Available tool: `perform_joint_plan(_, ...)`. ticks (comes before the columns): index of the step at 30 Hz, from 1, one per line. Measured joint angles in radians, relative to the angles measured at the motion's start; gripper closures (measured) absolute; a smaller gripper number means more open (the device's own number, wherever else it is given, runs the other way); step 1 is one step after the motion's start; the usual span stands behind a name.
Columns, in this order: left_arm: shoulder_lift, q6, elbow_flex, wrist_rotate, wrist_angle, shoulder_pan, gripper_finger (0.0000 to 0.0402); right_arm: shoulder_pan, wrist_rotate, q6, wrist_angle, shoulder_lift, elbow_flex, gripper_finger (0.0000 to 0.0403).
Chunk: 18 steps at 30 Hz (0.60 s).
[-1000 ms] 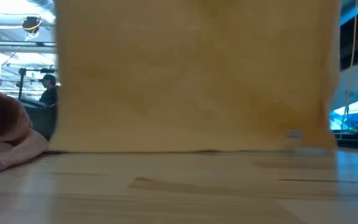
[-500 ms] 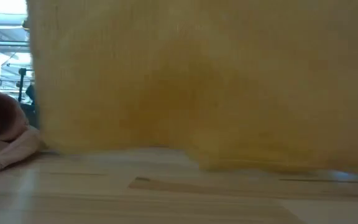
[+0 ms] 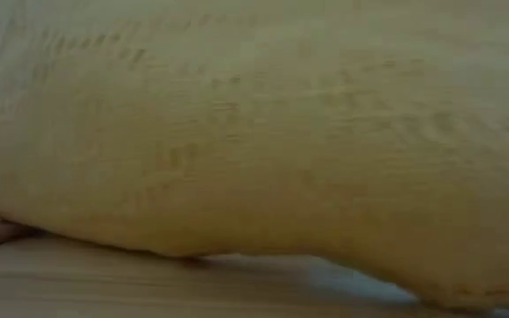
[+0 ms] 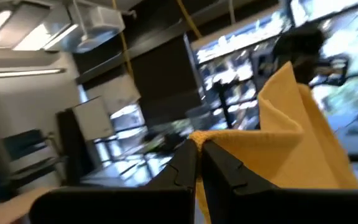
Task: Fold towel
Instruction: Fold the yellow towel
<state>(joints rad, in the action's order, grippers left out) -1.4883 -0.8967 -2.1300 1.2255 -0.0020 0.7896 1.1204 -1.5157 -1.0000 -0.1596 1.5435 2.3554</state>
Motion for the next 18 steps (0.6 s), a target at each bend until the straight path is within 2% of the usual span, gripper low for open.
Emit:
perform_joint_plan(2,0.000,-0.018,0.000,0.000,-0.037,-0.032,0.0398,-0.038,-0.044,0.053,-0.140,-0.009,0.000,0.0396)
perform_joint_plan(5,0.001,-0.054,0.000,-0.009,-0.087,-0.087,0.0398,-0.082,-0.050,0.162,-0.339,-0.030,-0.001,0.0396)
perform_joint_plan(9,0.001,-0.050,0.000,-0.084,-0.172,-0.160,0.0398,-0.121,-0.055,0.309,-0.572,-0.069,0.001,0.0396)
perform_joint_plan(14,0.001,0.046,0.000,-0.232,-0.320,-0.250,0.0398,-0.157,-0.051,0.582,-0.888,-0.091,0.000,0.0396)
perform_joint_plan(18,0.001,0.167,0.000,-0.236,-0.473,-0.307,0.0398,-0.166,-0.040,0.815,-1.122,-0.095,0.000,0.0396)
